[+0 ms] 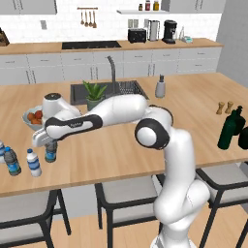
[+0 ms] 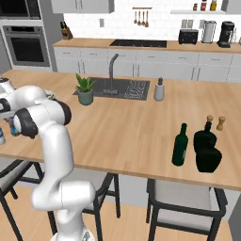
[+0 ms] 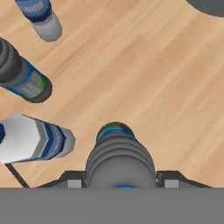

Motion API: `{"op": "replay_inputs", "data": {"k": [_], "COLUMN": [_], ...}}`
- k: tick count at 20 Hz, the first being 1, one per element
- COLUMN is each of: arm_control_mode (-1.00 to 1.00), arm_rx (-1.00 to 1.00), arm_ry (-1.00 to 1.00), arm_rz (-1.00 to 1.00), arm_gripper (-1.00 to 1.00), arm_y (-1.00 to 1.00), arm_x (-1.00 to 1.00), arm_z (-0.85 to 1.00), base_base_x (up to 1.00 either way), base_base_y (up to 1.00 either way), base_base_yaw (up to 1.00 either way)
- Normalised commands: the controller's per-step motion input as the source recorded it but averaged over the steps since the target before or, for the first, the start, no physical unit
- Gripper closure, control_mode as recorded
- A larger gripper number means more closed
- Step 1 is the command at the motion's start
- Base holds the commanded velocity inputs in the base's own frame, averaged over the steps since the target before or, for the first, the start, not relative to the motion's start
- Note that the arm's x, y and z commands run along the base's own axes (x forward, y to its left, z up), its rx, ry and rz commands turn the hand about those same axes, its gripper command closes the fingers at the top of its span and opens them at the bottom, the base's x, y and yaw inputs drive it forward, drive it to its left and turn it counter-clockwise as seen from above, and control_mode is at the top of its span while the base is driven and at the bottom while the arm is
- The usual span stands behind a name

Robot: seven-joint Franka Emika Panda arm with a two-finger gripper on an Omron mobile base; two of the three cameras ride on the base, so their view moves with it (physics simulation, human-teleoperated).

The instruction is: Move the plastic bottles in the middle to the plastics group, and the glass bottles in the middle to the glass group.

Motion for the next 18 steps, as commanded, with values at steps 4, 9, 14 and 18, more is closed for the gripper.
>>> {"op": "replay_inputs", "data": {"k": [4, 9, 14, 18], "arm_control_mode": [-1.0, -1.0, -1.0, -1.0], "arm_rx": [0.0, 0.0, 0.0, 0.0], "arm_ry": [0.0, 0.0, 0.0, 0.0], "arm_rz": [0.0, 0.0, 0.0, 0.0], "arm_gripper": [1.0, 1.0, 1.0, 1.0], "arm_y": [0.3, 0.19, 0.05, 0.0], "arm_x": [0.11, 0.15, 0.11, 0.04], "arm_z": [-0.25, -0.28, -0.24, -0.21], "base_base_x": [0.0, 0.0, 0.0, 0.0], "base_base_y": [0.0, 0.0, 0.0, 0.0], "base_base_yaw": [0.0, 0.0, 0.0, 0.0]}}
